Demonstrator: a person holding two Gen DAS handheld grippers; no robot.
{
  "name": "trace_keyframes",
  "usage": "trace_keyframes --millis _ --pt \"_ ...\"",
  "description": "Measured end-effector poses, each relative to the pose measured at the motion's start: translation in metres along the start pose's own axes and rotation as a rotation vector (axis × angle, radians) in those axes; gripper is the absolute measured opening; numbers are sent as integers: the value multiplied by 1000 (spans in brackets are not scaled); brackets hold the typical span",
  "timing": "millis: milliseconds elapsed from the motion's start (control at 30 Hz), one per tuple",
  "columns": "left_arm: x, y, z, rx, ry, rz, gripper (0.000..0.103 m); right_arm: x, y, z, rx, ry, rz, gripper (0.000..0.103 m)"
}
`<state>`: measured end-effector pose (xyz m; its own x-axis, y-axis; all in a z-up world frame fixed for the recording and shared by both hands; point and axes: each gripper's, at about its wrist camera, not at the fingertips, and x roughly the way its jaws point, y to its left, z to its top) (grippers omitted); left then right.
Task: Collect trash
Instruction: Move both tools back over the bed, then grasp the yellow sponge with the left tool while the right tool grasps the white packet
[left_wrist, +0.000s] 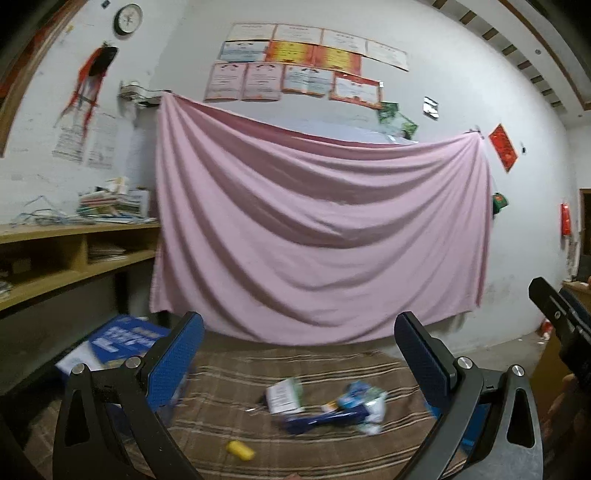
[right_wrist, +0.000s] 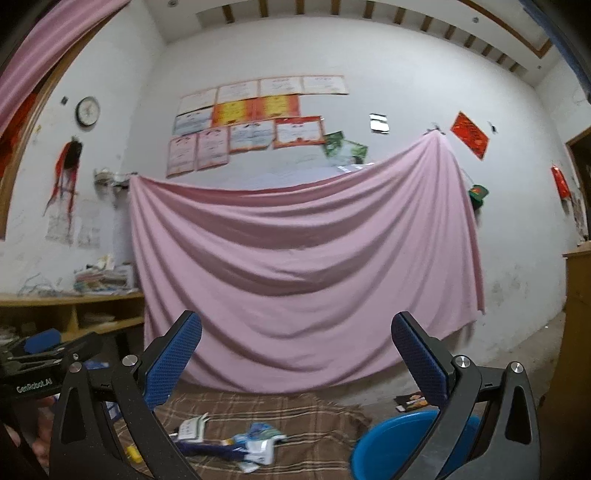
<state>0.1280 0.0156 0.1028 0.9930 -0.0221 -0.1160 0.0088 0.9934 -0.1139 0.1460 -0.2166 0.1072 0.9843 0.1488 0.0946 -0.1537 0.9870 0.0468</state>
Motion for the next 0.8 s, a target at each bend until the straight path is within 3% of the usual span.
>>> trace_keyframes --millis 333,800 --pt "0 45 -53 -15 147 65 101 16 42 -43 -101 191 84 103" --pt "51 47 -97 -8 432 72 100 76 33 -105 -98 611 121 102"
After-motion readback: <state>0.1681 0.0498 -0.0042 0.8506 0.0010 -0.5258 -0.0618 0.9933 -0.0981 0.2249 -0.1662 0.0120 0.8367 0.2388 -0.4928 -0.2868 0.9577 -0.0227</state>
